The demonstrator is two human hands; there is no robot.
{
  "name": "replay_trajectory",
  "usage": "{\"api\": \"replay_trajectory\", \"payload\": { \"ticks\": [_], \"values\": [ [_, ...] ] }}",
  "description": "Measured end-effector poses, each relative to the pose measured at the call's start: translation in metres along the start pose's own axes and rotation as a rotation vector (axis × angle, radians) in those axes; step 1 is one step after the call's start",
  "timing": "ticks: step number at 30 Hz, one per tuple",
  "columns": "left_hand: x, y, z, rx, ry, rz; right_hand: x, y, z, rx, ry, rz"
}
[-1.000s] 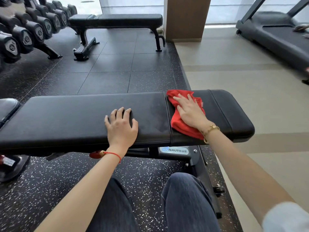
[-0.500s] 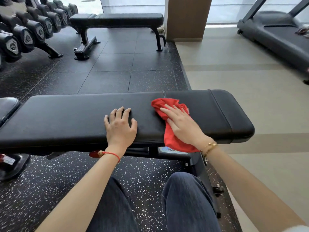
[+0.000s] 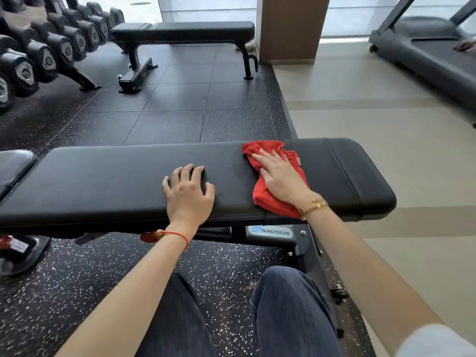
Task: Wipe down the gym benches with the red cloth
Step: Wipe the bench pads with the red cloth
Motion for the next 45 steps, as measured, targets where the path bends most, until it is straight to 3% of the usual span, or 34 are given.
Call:
{"api": "replay_trajectory", "payload": {
  "ticks": [4, 11, 20, 25, 29, 34, 39, 45],
  "values": [
    [0.000, -0.001, 0.002, 0.008, 0.008, -0.011, 0.006, 0.041, 0.028, -0.006, 0.033, 0.074],
    [0.005, -0.002, 0.017, 0.053, 0.095, -0.109, 0.040, 0.010, 0.068, -0.332, 0.072, 0.073],
    [-0.023, 0.013, 0.114, -0.174, 0.111, -0.148, 0.031, 0.073, 0.073, -0.161, 0.078, 0.092],
    [-0.033, 0.010, 0.124, -0.190, 0.052, -0.136, 0.052, 0.093, 0.119, -0.308, 0.050, 0.170],
    [-0.036, 0.012, 0.126, -0.185, 0.000, -0.079, 0.073, 0.046, 0.139, -0.450, 0.026, 0.129],
    [-0.036, 0.011, 0.125, -0.186, -0.004, -0.057, 0.063, 0.010, 0.107, -0.299, 0.050, 0.083],
    [-0.038, 0.010, 0.123, -0.188, -0.006, -0.043, 0.043, 0.068, 0.093, -0.115, 0.068, 0.112],
    [-0.038, 0.012, 0.123, -0.187, -0.014, -0.050, 0.062, 0.098, 0.144, -0.289, 0.073, 0.158]
  ]
}}
Point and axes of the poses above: each hand's wrist, its own y-axis away from the middle knuckle, its own x-axis out of the back of the hand, z = x × y, the point moved 1 cm from there along -y, towards the middle knuckle, and after that the axes turned 8 degrees about -z, right-handed, at the moved point
